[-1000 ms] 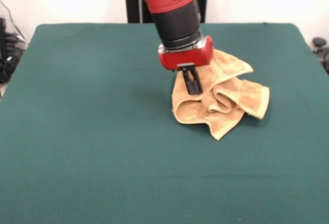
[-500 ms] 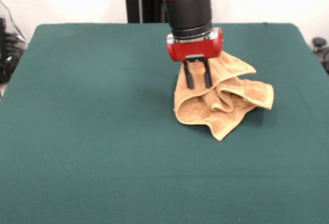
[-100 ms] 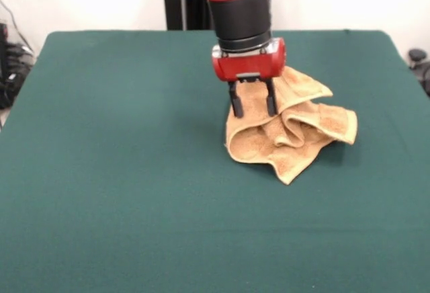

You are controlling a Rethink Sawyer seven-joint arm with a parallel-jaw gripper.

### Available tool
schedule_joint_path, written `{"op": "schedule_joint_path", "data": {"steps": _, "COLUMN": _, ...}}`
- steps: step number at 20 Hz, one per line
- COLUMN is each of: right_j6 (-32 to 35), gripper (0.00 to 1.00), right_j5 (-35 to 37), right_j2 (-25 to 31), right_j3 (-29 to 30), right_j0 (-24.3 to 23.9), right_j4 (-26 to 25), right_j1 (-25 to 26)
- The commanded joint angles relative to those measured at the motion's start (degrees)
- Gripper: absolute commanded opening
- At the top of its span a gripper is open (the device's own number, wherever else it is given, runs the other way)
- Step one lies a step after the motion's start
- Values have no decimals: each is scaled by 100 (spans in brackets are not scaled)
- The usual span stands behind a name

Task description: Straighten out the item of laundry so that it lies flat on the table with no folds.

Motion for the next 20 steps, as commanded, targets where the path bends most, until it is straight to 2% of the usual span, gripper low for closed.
{"op": "schedule_joint_path", "data": {"steps": 1, "right_j6": 1264, "gripper": 100, "right_j5": 262, "right_j2": 73, "right_j3": -41, "right_j0": 173, "right_j4": 392, "right_j1": 176}}
{"op": "schedule_joint_path", "data": {"steps": 4, "right_j6": 1238, "gripper": 100, "right_j5": 157, "right_j2": 87, "right_j3": -50, "right_j0": 160, "right_j4": 345, "right_j1": 192}}
{"op": "schedule_joint_path", "data": {"steps": 8, "right_j6": 868, "gripper": 100, "right_j5": 108, "right_j2": -62, "right_j3": -430, "right_j0": 161, "right_j4": 94, "right_j1": 464}}
{"op": "schedule_joint_path", "data": {"steps": 11, "right_j6": 470, "gripper": 100, "right_j5": 337, "right_j2": -413, "right_j3": -822, "right_j0": 332, "right_j4": -144, "right_j1": 598}}
{"op": "schedule_joint_path", "data": {"steps": 15, "right_j6": -238, "gripper": 100, "right_j5": 1206, "right_j2": -847, "right_j3": -1419, "right_j0": 701, "right_j4": -611, "right_j1": 654}}
{"op": "schedule_joint_path", "data": {"steps": 20, "right_j6": -677, "gripper": 100, "right_j5": 1515, "right_j2": -677, "right_j3": -1708, "right_j0": 644, "right_j4": -1218, "right_j1": 772}}
